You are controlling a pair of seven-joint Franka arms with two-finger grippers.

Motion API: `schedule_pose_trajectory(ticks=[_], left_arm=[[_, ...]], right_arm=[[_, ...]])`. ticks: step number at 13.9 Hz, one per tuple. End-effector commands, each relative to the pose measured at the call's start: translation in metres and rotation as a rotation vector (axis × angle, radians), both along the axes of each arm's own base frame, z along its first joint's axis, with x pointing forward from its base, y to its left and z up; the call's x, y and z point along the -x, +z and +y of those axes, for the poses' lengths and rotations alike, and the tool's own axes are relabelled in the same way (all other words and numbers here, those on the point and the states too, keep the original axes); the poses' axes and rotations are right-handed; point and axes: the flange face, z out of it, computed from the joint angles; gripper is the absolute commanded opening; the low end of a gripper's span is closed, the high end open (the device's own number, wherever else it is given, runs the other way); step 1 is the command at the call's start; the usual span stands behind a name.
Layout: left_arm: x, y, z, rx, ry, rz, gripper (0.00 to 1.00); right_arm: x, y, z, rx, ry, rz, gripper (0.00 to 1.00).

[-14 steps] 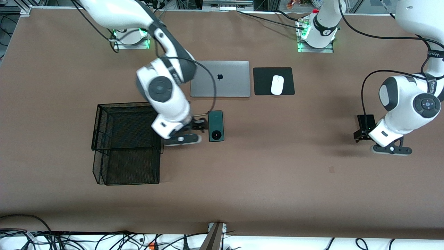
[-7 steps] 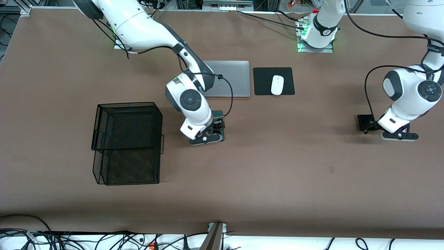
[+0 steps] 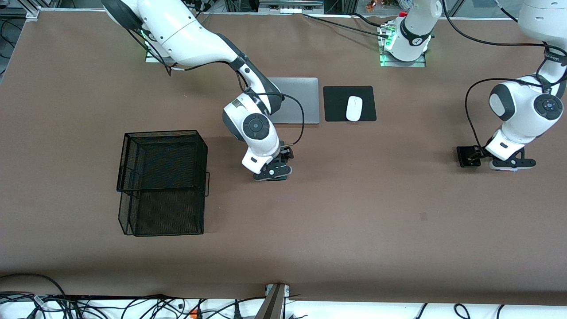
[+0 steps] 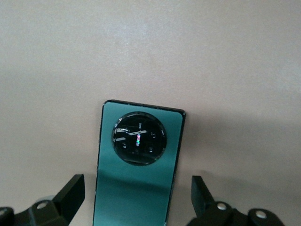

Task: Place phones with both arms
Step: 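Grasp the green phone with the right gripper while the left gripper grasps the flip phone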

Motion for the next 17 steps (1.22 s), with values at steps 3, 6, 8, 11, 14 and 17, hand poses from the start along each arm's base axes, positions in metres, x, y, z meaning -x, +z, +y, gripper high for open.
schedule_pose_trajectory(ticks=[3, 6, 8, 11, 14, 17], left_arm=[[0.013, 0.001, -0.008, 0.015, 0.054, -0.006, 1.00], [0.017, -0.007, -0.011, 0.020, 0.054, 0.001, 1.00], [0.016, -0.013, -0.015, 0.022, 0.045, -0.001, 1.00], [0.018, -0.025, -0.017, 0.023, 0.029, 0.008, 1.00], [0.019, -0.034, -0.015, 0.019, 0.023, -0.001, 1.00], [0.020, -0.038, -0.014, 0.020, 0.023, 0.002, 1.00]], right_arm=[[0.003, -0.009, 0.007, -0.003, 0.024, 0.004, 1.00], [0.005, -0.014, 0.008, 0.002, 0.028, 0.009, 1.00], [0.006, -0.018, 0.007, 0.006, 0.029, 0.012, 1.00], [0.008, -0.022, 0.009, 0.012, 0.036, 0.011, 1.00], [0.010, -0.028, 0.010, 0.014, 0.044, 0.014, 1.00], [0.009, -0.030, 0.008, 0.016, 0.049, 0.012, 1.00]])
